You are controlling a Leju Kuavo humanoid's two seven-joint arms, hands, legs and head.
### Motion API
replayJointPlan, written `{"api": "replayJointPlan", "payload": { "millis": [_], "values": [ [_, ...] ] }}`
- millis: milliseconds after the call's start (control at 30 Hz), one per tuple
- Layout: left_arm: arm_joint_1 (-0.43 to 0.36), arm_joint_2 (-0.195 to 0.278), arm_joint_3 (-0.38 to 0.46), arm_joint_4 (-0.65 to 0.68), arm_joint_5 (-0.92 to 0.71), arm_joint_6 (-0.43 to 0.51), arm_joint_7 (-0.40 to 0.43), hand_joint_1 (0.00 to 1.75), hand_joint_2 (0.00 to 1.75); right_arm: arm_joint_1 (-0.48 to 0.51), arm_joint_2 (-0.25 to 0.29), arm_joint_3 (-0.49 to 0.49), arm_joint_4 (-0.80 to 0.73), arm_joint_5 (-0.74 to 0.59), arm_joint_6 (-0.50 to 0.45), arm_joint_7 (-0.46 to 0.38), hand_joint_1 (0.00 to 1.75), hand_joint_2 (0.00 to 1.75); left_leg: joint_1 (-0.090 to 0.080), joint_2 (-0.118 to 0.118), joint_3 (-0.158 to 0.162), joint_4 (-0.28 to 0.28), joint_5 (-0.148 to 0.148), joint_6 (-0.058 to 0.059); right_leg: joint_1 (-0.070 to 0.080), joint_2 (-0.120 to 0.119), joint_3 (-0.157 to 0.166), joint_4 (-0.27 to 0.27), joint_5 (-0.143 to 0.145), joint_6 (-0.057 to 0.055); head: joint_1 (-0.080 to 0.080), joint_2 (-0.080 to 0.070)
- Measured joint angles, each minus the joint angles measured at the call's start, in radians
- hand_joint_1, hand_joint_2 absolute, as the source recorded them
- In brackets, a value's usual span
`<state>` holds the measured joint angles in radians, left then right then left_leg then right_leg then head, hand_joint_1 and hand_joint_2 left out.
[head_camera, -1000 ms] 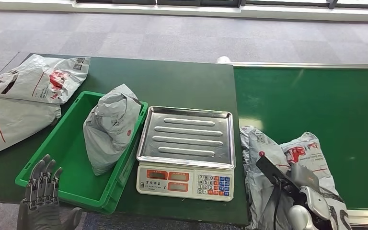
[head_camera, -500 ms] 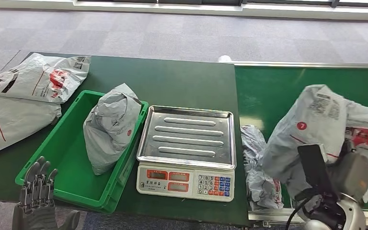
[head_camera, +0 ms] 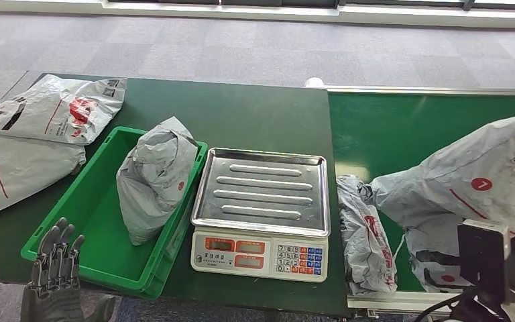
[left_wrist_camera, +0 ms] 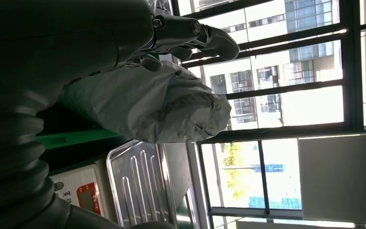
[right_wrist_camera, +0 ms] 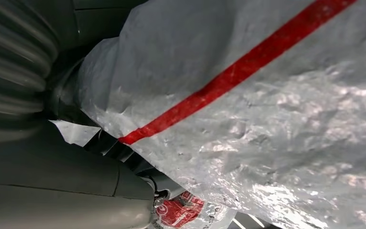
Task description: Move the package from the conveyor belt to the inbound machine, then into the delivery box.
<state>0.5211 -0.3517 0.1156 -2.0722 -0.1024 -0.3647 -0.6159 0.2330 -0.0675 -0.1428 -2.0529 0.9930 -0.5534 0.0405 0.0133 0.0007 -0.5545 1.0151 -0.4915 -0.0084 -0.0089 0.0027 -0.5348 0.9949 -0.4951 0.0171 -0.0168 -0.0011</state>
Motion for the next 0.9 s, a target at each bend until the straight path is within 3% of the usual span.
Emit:
{"api": "replayJointPlan", "payload": {
  "millis": [100,167,333,400,500,600,833,900],
  "values": [
    [-0.025,0.000,-0.010,0.013,-0.003,0.020,-0.006,0.00,1.75,-0.055,0.000,0.034,0.015,-0.024,-0.017,-0.071,1.75,1.75,0.000,0.002,-0.004,0.000,-0.001,-0.001,0.000,0.001,0.000,0.000,0.000,0.000,0.000,0.000],
    [-0.044,0.006,-0.025,0.025,0.002,0.041,-0.006,0.00,1.75,-0.122,0.000,0.083,0.057,-0.067,0.039,-0.089,1.75,1.75,0.000,0.003,-0.004,-0.001,0.000,-0.001,0.000,0.002,0.000,0.001,0.000,-0.001,0.000,0.000],
    [-0.117,0.062,-0.082,0.075,0.041,0.103,-0.006,0.00,1.75,-0.413,0.028,0.262,0.364,-0.251,0.445,-0.052,1.75,1.75,0.000,0.008,-0.003,-0.001,0.006,-0.004,0.001,0.006,-0.004,0.004,0.005,-0.004,0.000,0.000],
    [-0.150,0.093,-0.104,0.095,0.064,0.127,-0.002,0.00,1.75,-0.546,0.070,0.328,0.562,-0.281,0.514,-0.050,1.75,1.75,0.000,0.006,-0.003,0.000,0.011,-0.005,0.001,0.005,-0.009,0.006,0.009,-0.005,0.000,0.000],
    [-0.182,0.134,-0.122,0.109,0.091,0.154,0.011,0.00,1.75,-0.709,0.134,0.385,0.830,-0.331,0.524,-0.072,1.75,1.75,0.000,0.000,-0.006,0.000,0.017,-0.008,0.001,0.001,-0.016,0.009,0.012,-0.007,0.000,0.000],
    [-0.195,0.161,-0.127,0.117,0.105,0.156,0.018,0.00,1.75,-0.799,0.172,0.410,1.011,-0.365,0.511,-0.104,1.75,1.75,0.000,-0.004,-0.009,0.000,0.018,-0.009,0.002,-0.003,-0.018,0.009,0.012,-0.008,0.000,0.000],
    [-0.217,0.183,-0.134,0.148,0.109,0.123,0.025,0.00,1.75,-0.871,0.206,0.421,1.165,-0.458,0.498,-0.165,1.74,1.75,0.000,-0.005,-0.011,0.000,0.018,-0.009,0.002,-0.003,-0.020,0.009,0.012,-0.008,0.000,0.000],
    [-0.222,0.185,-0.140,0.156,0.109,0.122,0.026,0.00,1.75,-0.874,0.209,0.421,1.178,-0.474,0.500,-0.173,0.86,1.75,0.000,-0.004,-0.011,0.000,0.018,-0.009,0.002,-0.003,-0.020,0.009,0.012,-0.008,0.000,0.000]
  ]
}}
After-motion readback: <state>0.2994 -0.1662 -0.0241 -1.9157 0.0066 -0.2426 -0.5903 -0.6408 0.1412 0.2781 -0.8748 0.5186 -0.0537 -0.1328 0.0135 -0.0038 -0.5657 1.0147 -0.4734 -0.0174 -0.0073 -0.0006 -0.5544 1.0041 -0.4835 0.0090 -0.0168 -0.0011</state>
